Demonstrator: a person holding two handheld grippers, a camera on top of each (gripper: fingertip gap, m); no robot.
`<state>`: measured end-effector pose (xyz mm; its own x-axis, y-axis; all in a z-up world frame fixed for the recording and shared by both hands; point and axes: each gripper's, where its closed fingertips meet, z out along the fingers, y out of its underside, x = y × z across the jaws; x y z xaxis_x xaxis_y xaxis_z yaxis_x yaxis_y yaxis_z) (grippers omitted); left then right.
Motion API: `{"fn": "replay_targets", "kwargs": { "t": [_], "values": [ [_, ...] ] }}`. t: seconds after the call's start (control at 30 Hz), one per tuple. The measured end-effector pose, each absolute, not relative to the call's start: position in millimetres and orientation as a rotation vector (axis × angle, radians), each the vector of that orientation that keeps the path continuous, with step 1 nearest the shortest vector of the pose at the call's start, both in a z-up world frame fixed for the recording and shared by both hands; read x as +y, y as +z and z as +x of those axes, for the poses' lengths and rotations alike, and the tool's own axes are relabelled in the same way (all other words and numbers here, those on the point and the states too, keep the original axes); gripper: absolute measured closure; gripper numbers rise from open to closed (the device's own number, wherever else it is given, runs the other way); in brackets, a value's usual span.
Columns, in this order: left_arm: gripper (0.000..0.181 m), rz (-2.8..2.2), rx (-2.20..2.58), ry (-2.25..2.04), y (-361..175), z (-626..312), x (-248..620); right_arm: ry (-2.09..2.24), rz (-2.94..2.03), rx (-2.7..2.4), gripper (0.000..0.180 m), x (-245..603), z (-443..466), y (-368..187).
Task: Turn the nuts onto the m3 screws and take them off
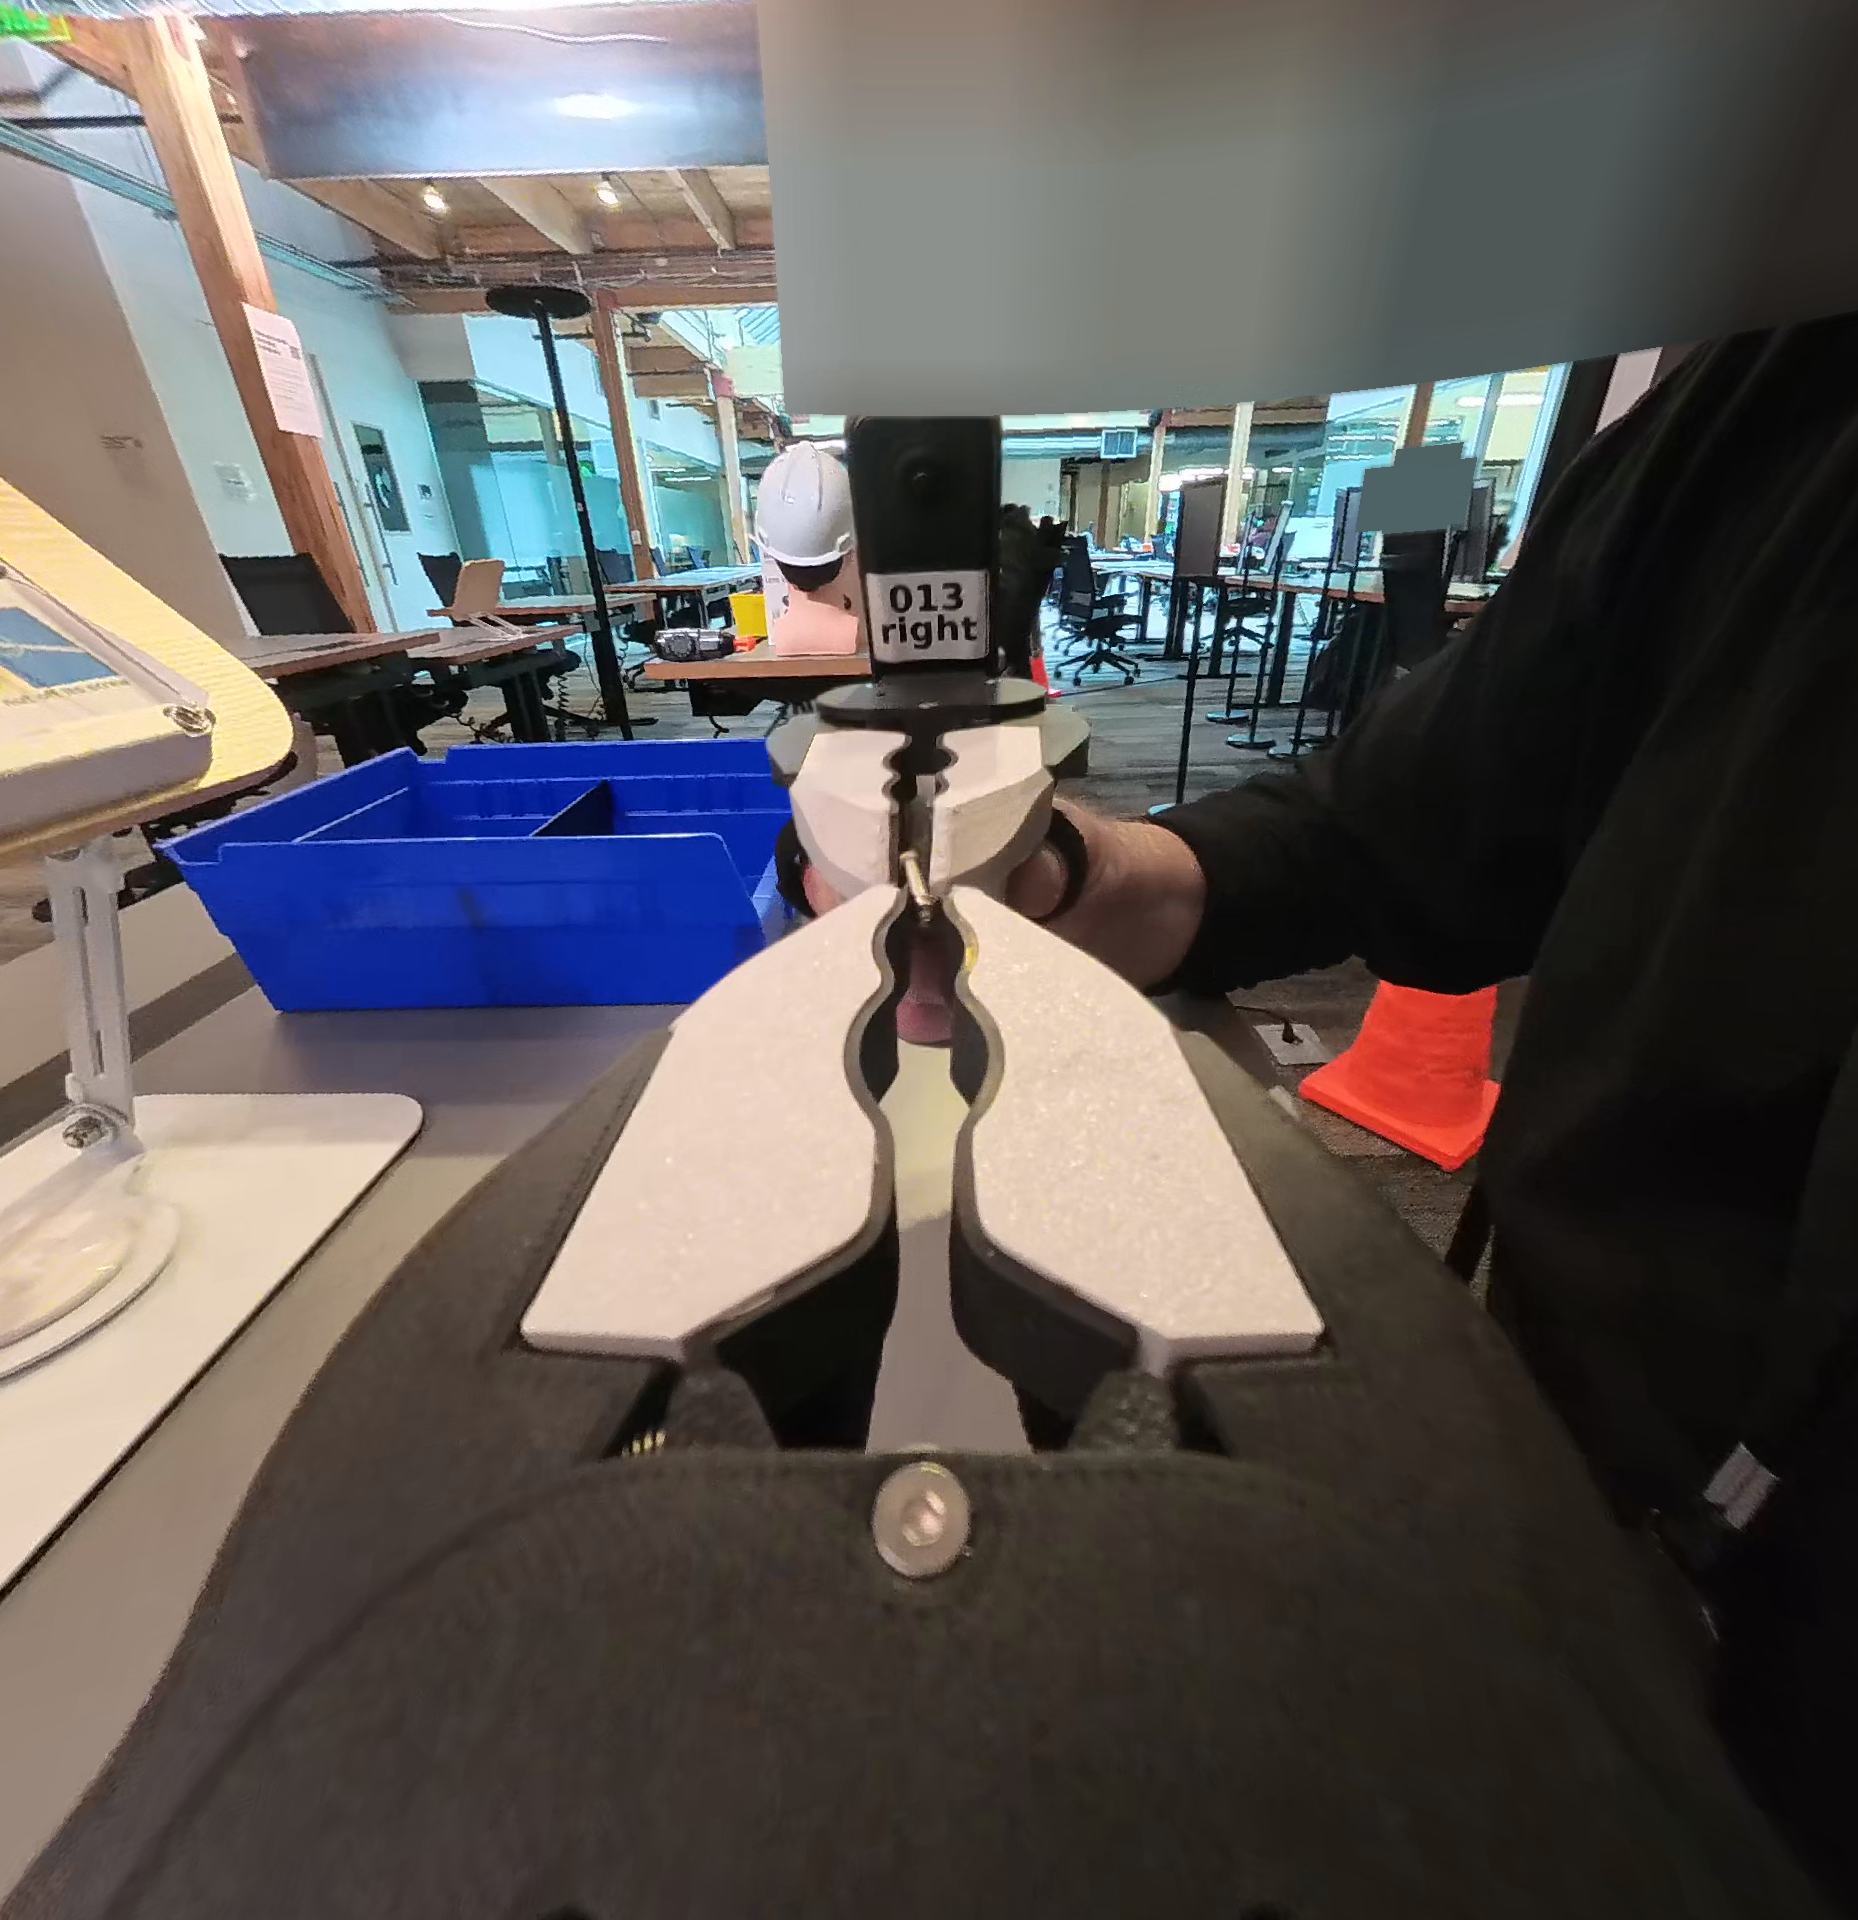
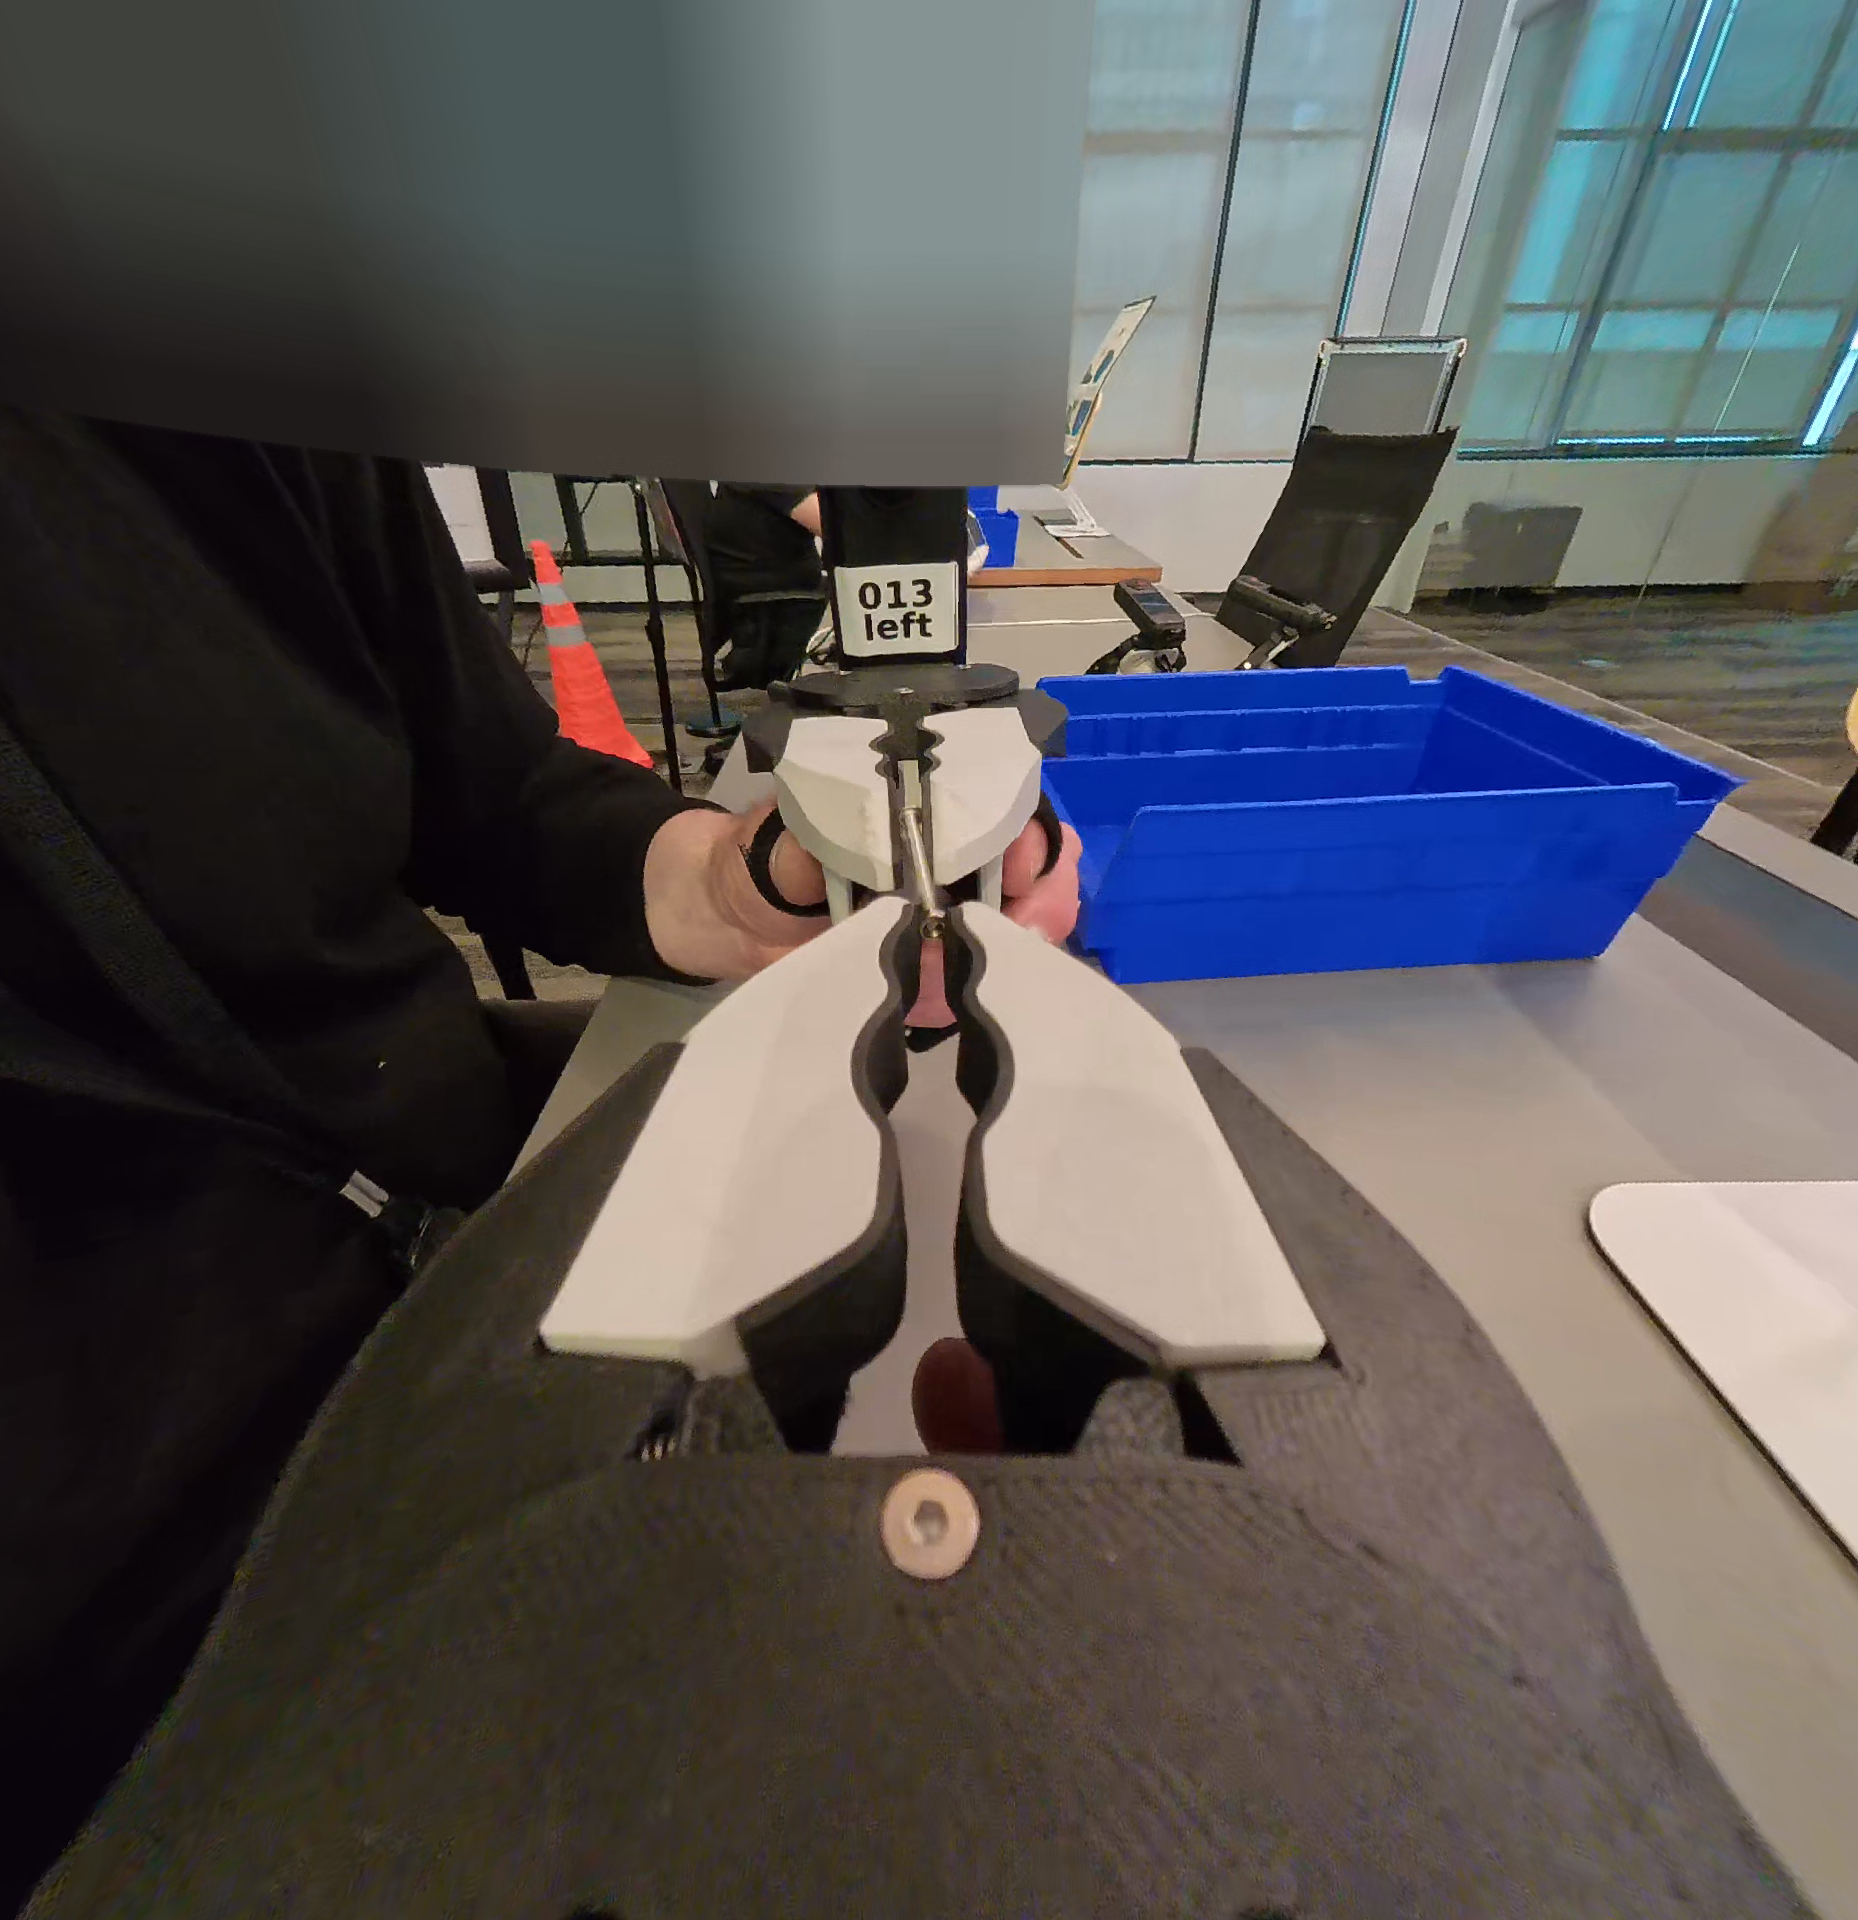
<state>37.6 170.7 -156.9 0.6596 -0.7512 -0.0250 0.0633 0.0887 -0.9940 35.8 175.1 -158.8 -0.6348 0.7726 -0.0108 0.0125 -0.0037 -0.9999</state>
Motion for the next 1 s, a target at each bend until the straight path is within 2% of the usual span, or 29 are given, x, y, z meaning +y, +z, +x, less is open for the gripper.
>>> {"fn": "replay_targets", "kwargs": {
  "t": [0.57, 0.83, 0.93, 1.0],
  "values": [
    [0.178, -1.386, 0.606, -0.707, -154, 36, 171, 1.667, -0.804, -1.697, 0.175, 174, 35, -160],
    [0.179, -1.337, 0.181, -1.402, -152, 27, 172, 0.792, -0.362, -1.763, 0.175, 178, 29, -154],
    [0.178, -1.316, 0.107, -1.491, -154, 21, 170, 0.509, -0.215, -1.772, 0.175, 187, 28, -152],
    [0.178, -1.344, 0.12, -1.458, -159, 23, 169, 0.528, -0.218, -1.787, 0.175, 188, 29, -149]
  ]
}}
